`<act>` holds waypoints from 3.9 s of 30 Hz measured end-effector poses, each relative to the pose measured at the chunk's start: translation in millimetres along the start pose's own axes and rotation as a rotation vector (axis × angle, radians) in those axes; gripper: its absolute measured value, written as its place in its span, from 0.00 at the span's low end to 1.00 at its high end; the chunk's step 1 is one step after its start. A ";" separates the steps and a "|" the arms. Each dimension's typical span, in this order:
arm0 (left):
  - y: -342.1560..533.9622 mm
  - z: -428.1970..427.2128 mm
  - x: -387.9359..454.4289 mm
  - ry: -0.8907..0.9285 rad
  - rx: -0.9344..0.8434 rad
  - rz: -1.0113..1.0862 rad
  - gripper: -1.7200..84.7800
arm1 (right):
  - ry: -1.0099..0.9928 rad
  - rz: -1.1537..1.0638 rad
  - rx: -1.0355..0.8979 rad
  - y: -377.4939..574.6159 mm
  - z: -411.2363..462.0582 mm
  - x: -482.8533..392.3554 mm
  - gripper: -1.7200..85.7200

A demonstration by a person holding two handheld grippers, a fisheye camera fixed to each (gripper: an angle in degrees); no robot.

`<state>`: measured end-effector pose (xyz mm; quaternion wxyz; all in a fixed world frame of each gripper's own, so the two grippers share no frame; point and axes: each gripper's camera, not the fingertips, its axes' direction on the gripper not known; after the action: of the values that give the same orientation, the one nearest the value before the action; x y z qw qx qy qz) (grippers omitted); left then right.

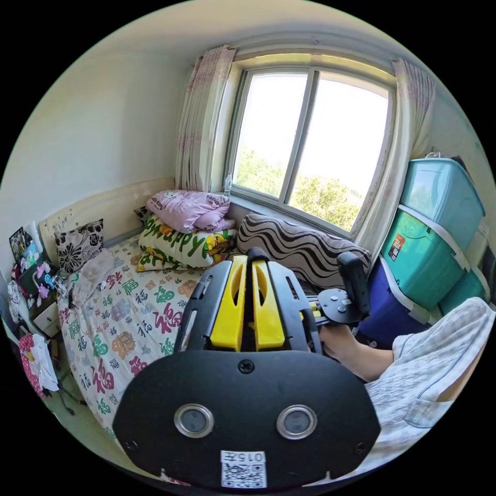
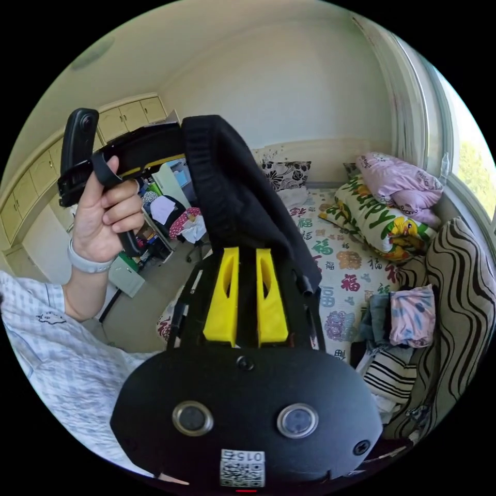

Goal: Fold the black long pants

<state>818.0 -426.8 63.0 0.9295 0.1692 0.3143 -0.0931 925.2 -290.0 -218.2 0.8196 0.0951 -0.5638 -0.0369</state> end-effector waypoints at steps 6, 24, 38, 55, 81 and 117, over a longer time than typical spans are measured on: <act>4.0 -8.5 -27.7 0.023 0.014 -0.087 0.01 | -0.070 0.007 0.048 10.1 -14.3 17.3 0.10; 11.1 -34.1 -93.0 0.022 -0.043 -0.165 0.02 | -0.260 0.022 0.031 18.0 -28.6 73.6 0.09; 87.9 -29.7 -133.0 0.062 -0.256 -0.361 0.15 | -0.483 0.033 0.069 5.0 -17.2 115.3 0.04; 33.4 -67.7 -204.9 -0.104 -0.388 -0.190 0.02 | -0.323 0.243 0.140 -1.6 15.7 260.5 0.04; -140.4 -381.2 -436.9 -0.069 -0.078 0.116 0.02 | -0.479 -0.189 0.052 -103.9 183.2 198.4 0.05; 246.1 -456.8 -1016.2 -0.128 -0.529 -0.542 0.03 | -0.159 0.148 -1.032 -78.3 1053.6 289.8 0.05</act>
<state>-163.6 39.1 411.3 0.9003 -0.1720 0.3023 -0.2616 52.6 -535.8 396.8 0.7149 -0.3640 -0.5378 -0.2592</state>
